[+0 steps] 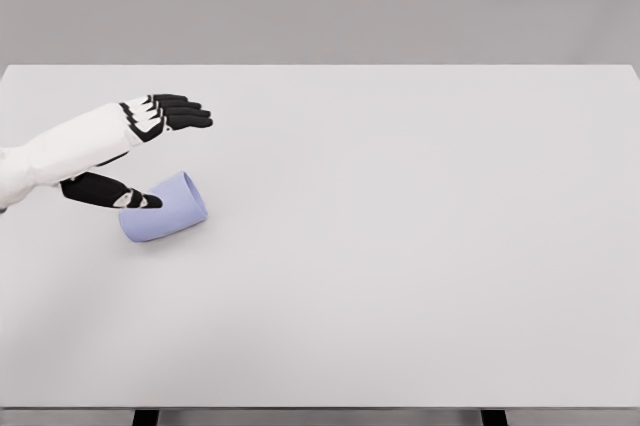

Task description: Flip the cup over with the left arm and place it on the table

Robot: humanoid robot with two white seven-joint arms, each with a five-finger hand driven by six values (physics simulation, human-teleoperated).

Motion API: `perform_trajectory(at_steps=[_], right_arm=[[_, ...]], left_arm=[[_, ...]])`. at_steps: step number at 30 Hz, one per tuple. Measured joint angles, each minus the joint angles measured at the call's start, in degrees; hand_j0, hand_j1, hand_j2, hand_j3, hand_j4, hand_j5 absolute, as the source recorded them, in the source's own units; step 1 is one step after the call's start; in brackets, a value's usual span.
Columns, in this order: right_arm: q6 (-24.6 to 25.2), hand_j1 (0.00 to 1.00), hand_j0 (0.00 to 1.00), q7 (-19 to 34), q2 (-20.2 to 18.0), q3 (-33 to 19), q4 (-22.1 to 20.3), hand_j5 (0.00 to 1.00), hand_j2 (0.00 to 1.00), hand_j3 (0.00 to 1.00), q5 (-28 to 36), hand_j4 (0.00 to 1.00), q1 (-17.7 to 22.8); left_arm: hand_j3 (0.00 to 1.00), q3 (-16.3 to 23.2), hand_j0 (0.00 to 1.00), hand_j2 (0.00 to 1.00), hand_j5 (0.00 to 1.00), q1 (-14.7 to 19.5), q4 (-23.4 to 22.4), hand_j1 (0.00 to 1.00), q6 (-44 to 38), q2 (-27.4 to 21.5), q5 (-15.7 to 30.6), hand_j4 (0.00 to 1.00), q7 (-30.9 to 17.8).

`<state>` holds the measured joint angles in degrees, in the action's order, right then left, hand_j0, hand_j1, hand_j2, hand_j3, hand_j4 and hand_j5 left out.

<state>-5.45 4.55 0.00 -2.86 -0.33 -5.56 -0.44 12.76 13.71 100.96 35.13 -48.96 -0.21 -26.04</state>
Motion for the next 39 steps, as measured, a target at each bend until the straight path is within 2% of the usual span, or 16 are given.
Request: perform_trajectory(at_steps=[7, 9, 11, 12, 15, 17, 20, 21, 22, 25, 28, 30, 32, 35, 38, 39], right_arm=[[0.06, 1.00, 1.00, -0.05, 0.00, 0.02, 0.26, 1.00, 1.00, 1.00, -0.03, 1.00, 0.70], [0.08, 1.00, 1.00, -0.07, 0.00, 0.04, 0.25, 1.00, 1.00, 1.00, -0.03, 1.00, 0.70], [0.09, 1.00, 1.00, -0.07, 0.00, 0.05, 0.25, 1.00, 1.00, 1.00, -0.03, 1.00, 0.70], [0.09, 1.00, 1.00, -0.07, 0.00, 0.05, 0.25, 1.00, 1.00, 1.00, -0.04, 1.00, 0.70], [0.09, 1.00, 1.00, -0.08, 0.00, 0.05, 0.24, 1.00, 1.00, 1.00, -0.04, 1.00, 0.70], [0.09, 1.00, 1.00, -0.08, 0.00, 0.05, 0.24, 1.00, 1.00, 1.00, -0.02, 1.00, 0.70], [0.10, 1.00, 1.00, -0.08, 0.00, 0.05, 0.24, 1.00, 1.00, 1.00, -0.03, 1.00, 0.70], [0.10, 1.00, 1.00, -0.08, 0.00, 0.05, 0.24, 1.00, 1.00, 1.00, -0.03, 1.00, 0.70], [0.10, 1.00, 1.00, -0.08, 0.00, 0.06, 0.24, 1.00, 1.00, 1.00, -0.03, 1.00, 0.70], [0.10, 1.00, 1.00, -0.08, 0.00, 0.05, 0.24, 1.00, 1.00, 1.00, -0.04, 1.00, 0.70], [0.10, 1.00, 1.00, -0.08, 0.00, 0.05, 0.24, 1.00, 1.00, 1.00, -0.05, 1.00, 0.70], [0.10, 1.00, 1.00, -0.08, 0.00, 0.05, 0.24, 1.00, 1.00, 1.00, -0.06, 1.00, 0.70], [0.10, 1.00, 1.00, -0.08, 0.00, 0.05, 0.24, 1.00, 1.00, 1.00, -0.07, 1.00, 0.70], [0.10, 1.00, 1.00, -0.08, 0.00, 0.05, 0.24, 1.00, 1.00, 1.00, -0.07, 1.00, 0.70], [0.10, 1.00, 1.00, -0.08, 0.00, 0.05, 0.24, 1.00, 1.00, 1.00, -0.06, 1.00, 0.70], [0.10, 1.00, 1.00, -0.08, 0.00, 0.05, 0.24, 1.00, 1.00, 1.00, -0.06, 1.00, 0.70]], left_arm=[[1.00, 0.10, 1.00, 1.00, 1.00, 0.53, -0.11, 1.00, 0.00, 0.41, -0.41, 1.00, -0.45], [1.00, 0.06, 1.00, 1.00, 1.00, 4.57, -0.09, 1.00, -0.04, 1.30, -0.48, 1.00, -3.38], [1.00, -0.32, 1.00, 1.00, 1.00, 6.59, -0.25, 1.00, -0.56, 2.92, -0.68, 1.00, -6.11], [1.00, -0.53, 1.00, 1.00, 1.00, 8.87, -0.57, 1.00, -1.56, 3.77, -0.71, 1.00, -6.92], [1.00, -1.58, 1.00, 1.00, 1.00, 9.41, -3.63, 1.00, -5.08, 8.52, -2.63, 1.00, -8.23], [1.00, -0.40, 1.00, 1.00, 1.00, 9.14, -5.28, 1.00, -9.10, 4.90, -2.60, 1.00, -7.04], [1.00, 8.00, 1.00, 1.00, 1.00, 9.32, -5.14, 1.00, -12.81, -8.78, 5.49, 1.00, 10.22], [1.00, 10.64, 1.00, 1.00, 1.00, 9.05, -4.34, 1.00, -13.12, -13.17, 8.05, 1.00, 14.26], [1.00, 12.58, 1.00, 1.00, 1.00, 8.19, -3.28, 1.00, -13.16, -16.91, 10.71, 1.00, 15.83], [1.00, 15.68, 1.00, 1.00, 1.00, 4.31, -1.20, 1.00, -10.30, -28.09, 20.28, 1.00, 13.05], [1.00, 16.88, 1.00, 1.00, 1.00, 1.73, -0.39, 1.00, -8.09, -34.84, 29.33, 1.00, 10.63], [1.00, 17.14, 1.00, 1.00, 1.00, -0.72, -0.13, 1.00, -7.88, -37.24, 35.37, 1.00, 9.25], [1.00, 17.35, 1.00, 1.00, 1.00, -1.73, 0.02, 1.00, -8.33, -38.29, 39.18, 1.00, 8.48], [1.00, 17.29, 1.00, 1.00, 1.00, -1.07, 0.13, 1.00, -11.24, -36.79, 41.90, 1.00, 7.70], [1.00, 17.11, 1.00, 1.00, 1.00, 7.54, 0.16, 1.00, -21.71, -29.67, 41.81, 1.00, 3.94], [1.00, 17.04, 1.00, 1.00, 1.00, 8.87, 0.17, 1.00, -25.83, -26.65, 41.21, 1.00, 2.32]])
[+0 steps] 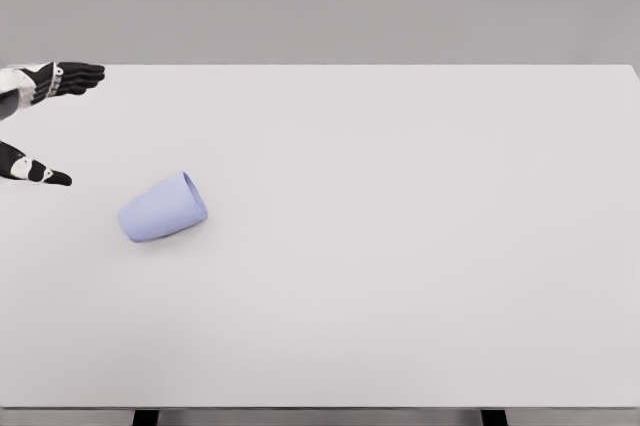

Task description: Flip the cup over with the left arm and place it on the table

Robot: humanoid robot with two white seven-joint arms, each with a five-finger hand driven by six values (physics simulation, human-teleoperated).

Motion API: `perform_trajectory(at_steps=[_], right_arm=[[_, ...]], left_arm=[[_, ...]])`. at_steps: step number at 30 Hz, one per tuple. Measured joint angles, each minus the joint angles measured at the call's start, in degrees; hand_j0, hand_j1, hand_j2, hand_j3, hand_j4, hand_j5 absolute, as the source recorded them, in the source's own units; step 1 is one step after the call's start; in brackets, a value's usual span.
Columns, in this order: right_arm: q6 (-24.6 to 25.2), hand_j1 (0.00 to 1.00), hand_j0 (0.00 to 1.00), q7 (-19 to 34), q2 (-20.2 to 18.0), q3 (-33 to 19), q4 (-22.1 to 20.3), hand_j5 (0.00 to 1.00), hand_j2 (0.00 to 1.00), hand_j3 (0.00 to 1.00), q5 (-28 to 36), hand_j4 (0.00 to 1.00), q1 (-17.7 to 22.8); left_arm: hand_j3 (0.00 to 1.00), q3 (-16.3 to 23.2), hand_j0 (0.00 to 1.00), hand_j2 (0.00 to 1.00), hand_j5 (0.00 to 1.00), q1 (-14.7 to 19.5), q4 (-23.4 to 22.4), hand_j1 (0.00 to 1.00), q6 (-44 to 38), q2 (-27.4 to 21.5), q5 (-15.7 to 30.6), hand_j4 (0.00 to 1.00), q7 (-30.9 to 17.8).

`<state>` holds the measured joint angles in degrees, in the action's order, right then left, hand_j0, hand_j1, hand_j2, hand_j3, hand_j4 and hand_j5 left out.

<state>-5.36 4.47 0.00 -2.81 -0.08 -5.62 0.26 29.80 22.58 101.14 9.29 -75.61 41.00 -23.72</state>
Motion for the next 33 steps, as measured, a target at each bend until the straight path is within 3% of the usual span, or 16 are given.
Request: perform_trajectory(at_steps=[4, 11, 18, 33], right_arm=[[0.00, 1.00, 1.00, 0.00, 0.00, 0.00, 0.00, 1.00, 1.00, 1.00, 0.02, 1.00, 0.00], [0.00, 1.00, 1.00, 0.00, 0.00, 0.00, 0.00, 1.00, 1.00, 1.00, 0.01, 1.00, 0.00], [0.00, 1.00, 1.00, 0.00, 0.00, 0.00, 0.00, 1.00, 1.00, 1.00, 0.01, 1.00, 0.00], [0.00, 1.00, 1.00, 0.00, 0.00, 0.00, 0.00, 1.00, 1.00, 1.00, 0.01, 1.00, 0.00]], left_arm=[[1.00, 0.31, 1.00, 1.00, 1.00, 0.88, -0.02, 1.00, -12.30, 10.88, -5.06, 1.00, -3.25], [1.00, 0.76, 1.00, 1.00, 1.00, 0.88, -0.07, 1.00, -18.57, 17.17, -8.93, 1.00, -4.05], [1.00, 2.06, 1.00, 1.00, 1.00, 0.71, -0.09, 1.00, -21.85, 20.76, -13.80, 1.00, -4.07], [1.00, 3.16, 1.00, 1.00, 1.00, 0.80, -0.17, 1.00, -25.19, 23.72, -18.54, 1.00, -3.96]])
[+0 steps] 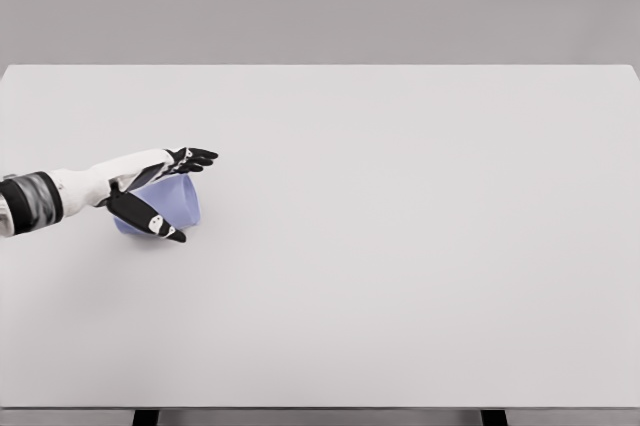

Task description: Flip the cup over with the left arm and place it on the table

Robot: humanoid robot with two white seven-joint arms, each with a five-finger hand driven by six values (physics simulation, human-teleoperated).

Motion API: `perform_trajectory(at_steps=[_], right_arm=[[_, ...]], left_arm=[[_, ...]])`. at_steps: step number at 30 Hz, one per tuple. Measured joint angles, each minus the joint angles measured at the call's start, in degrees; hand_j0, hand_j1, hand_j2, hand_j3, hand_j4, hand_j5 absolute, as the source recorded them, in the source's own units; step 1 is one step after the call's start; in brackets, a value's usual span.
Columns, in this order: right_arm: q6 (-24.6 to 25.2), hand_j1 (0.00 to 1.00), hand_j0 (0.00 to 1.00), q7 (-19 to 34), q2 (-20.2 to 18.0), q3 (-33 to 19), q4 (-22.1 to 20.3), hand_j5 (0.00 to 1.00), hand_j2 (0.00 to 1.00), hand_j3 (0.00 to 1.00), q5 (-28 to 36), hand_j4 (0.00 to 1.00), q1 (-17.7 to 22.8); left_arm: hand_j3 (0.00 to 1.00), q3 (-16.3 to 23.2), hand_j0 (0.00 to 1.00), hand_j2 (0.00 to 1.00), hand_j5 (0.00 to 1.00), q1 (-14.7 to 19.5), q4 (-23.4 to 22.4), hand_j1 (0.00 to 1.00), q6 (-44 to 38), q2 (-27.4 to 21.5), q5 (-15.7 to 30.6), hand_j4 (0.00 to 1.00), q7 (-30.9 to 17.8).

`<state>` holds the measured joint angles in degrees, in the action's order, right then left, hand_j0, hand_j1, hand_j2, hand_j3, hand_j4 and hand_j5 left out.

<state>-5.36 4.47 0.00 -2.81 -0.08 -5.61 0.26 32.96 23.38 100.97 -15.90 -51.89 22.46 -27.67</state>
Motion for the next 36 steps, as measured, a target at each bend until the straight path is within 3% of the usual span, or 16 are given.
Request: perform_trajectory(at_steps=[22, 36], right_arm=[[0.00, 1.00, 1.00, 0.00, 0.00, 0.00, 0.00, 1.00, 1.00, 1.00, 0.00, 1.00, 0.00], [0.00, 1.00, 1.00, 0.00, 0.00, 0.00, 0.00, 1.00, 1.00, 1.00, 0.00, 1.00, 0.00]], left_arm=[[1.00, 0.12, 1.00, 1.00, 1.00, 0.00, -0.55, 1.00, -2.05, 1.04, -7.81, 1.00, 0.84], [1.00, 0.89, 1.00, 1.00, 1.00, -0.44, -3.99, 1.00, -2.03, 4.07, -13.15, 1.00, 1.37]])
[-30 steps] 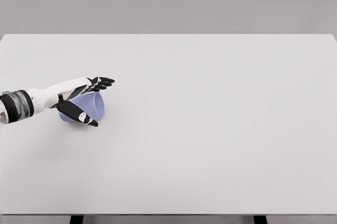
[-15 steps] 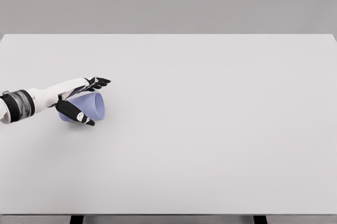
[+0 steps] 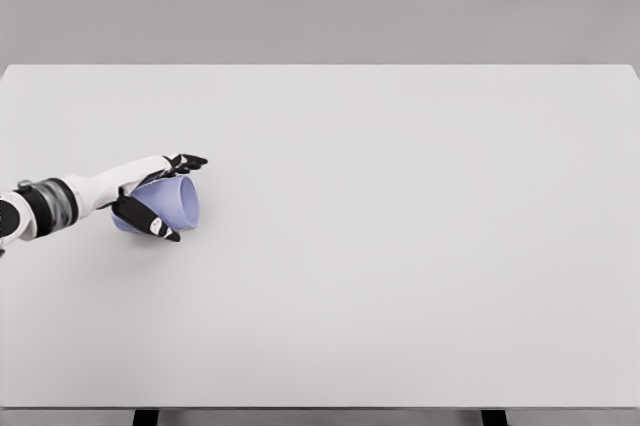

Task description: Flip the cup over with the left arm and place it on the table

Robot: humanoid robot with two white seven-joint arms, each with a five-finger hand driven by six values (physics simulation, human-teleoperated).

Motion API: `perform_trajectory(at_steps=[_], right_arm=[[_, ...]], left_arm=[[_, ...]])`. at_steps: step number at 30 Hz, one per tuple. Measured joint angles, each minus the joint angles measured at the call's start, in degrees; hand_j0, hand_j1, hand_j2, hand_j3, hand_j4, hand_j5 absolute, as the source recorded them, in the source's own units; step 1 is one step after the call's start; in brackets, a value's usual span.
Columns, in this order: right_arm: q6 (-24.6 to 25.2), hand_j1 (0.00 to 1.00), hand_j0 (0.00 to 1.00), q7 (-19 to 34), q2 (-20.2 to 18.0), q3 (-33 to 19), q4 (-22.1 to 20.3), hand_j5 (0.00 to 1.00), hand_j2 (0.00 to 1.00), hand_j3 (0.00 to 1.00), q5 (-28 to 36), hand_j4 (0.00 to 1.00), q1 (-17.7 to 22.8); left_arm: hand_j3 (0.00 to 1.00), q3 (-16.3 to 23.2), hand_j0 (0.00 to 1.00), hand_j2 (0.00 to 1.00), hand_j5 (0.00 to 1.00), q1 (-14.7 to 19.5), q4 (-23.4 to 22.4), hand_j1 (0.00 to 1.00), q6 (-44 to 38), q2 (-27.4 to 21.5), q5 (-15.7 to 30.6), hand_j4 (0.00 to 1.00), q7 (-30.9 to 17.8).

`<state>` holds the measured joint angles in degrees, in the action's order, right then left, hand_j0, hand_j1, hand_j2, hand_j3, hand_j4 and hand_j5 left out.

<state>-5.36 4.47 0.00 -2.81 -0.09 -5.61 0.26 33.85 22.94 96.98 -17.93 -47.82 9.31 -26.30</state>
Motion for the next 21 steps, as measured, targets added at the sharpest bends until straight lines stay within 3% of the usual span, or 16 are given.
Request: perform_trajectory(at_steps=[8, 9, 11, 12, 21], right_arm=[[0.00, 1.00, 1.00, 0.00, 0.00, 0.00, 0.00, 1.00, 1.00, 1.00, 0.01, 1.00, 0.00], [0.00, 1.00, 1.00, 0.00, 0.00, 0.00, 0.00, 1.00, 1.00, 1.00, 0.02, 1.00, 0.00], [0.00, 1.00, 1.00, 0.00, 0.00, 0.00, 0.00, 1.00, 1.00, 1.00, 0.01, 1.00, 0.00], [0.00, 1.00, 1.00, 0.00, 0.00, 0.00, 0.00, 1.00, 1.00, 1.00, 0.00, 1.00, 0.00], [0.00, 1.00, 1.00, 0.00, 0.00, 0.00, 0.00, 1.00, 1.00, 1.00, 0.00, 1.00, 0.00]], left_arm=[[1.00, 0.11, 1.00, 1.00, 1.00, -0.18, -0.69, 1.00, 0.58, 1.00, -2.74, 1.00, 0.01], [0.94, 0.27, 0.94, 0.94, 0.94, -0.17, -0.74, 0.94, 0.47, 1.10, -2.96, 0.94, 0.01], [0.69, 0.30, 0.69, 0.69, 0.69, -0.17, -0.77, 0.69, 0.61, 1.34, -3.34, 0.69, -0.05], [0.63, 0.25, 0.63, 0.63, 0.63, -0.17, -0.80, 0.63, 0.61, 1.52, -3.45, 0.63, -0.13], [0.60, 0.72, 0.60, 0.60, 0.60, 1.23, -0.89, 0.60, -1.08, 1.80, -1.52, 0.60, 0.20]])
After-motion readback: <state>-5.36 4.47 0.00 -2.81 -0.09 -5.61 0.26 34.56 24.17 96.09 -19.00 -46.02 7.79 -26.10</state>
